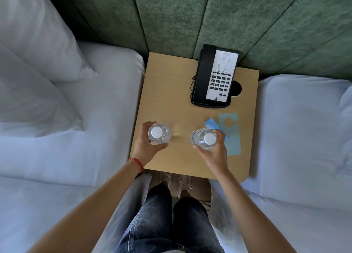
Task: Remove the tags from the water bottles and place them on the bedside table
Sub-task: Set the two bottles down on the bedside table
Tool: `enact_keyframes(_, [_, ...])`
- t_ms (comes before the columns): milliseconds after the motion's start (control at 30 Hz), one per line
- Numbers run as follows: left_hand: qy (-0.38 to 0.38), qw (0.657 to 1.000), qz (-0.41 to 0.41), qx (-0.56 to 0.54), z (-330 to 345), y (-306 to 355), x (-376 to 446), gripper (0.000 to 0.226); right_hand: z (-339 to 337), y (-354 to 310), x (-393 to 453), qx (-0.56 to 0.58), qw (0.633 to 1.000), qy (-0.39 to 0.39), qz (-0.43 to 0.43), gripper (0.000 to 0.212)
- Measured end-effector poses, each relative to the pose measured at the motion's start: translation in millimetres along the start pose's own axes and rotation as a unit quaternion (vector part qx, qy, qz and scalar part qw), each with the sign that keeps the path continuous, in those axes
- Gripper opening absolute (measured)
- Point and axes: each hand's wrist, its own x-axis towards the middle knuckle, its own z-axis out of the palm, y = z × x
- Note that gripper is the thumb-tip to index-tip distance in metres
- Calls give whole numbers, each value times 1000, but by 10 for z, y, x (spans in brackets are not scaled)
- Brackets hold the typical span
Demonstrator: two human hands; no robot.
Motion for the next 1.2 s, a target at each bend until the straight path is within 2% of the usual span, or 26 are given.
enact_keyframes(367, [-2,999,-34,-28,-4,41,-164,70,-131,-105,-136,13,1000,-24,6,71])
enact_keyframes(467, [13,999,-34,-19,-21,124,-247,69,-208,-203,-238,21,1000,-19,2,74])
enact_keyframes(633, [60,998,-9,-14,-48,348,-432,59,-297,-457,-384,34,999,10,-14,61])
enact_keyframes(767, [66,993,79,59,-96,513,-606,51,-344,-648,-486,0,997,2,-75,49])
enact_keyframes(900, [77,974,149,155,-268,616,-674,49,-398,-800,-522,-74,987,-6,-145,51])
enact_keyframes(1067, [84,954,144,251,-498,655,-700,49,-440,-1003,-519,-132,971,-7,-199,49])
enact_keyframes(1200, [109,924,128,342,-563,646,-800,54,-446,-1146,-480,-165,956,-34,-241,50])
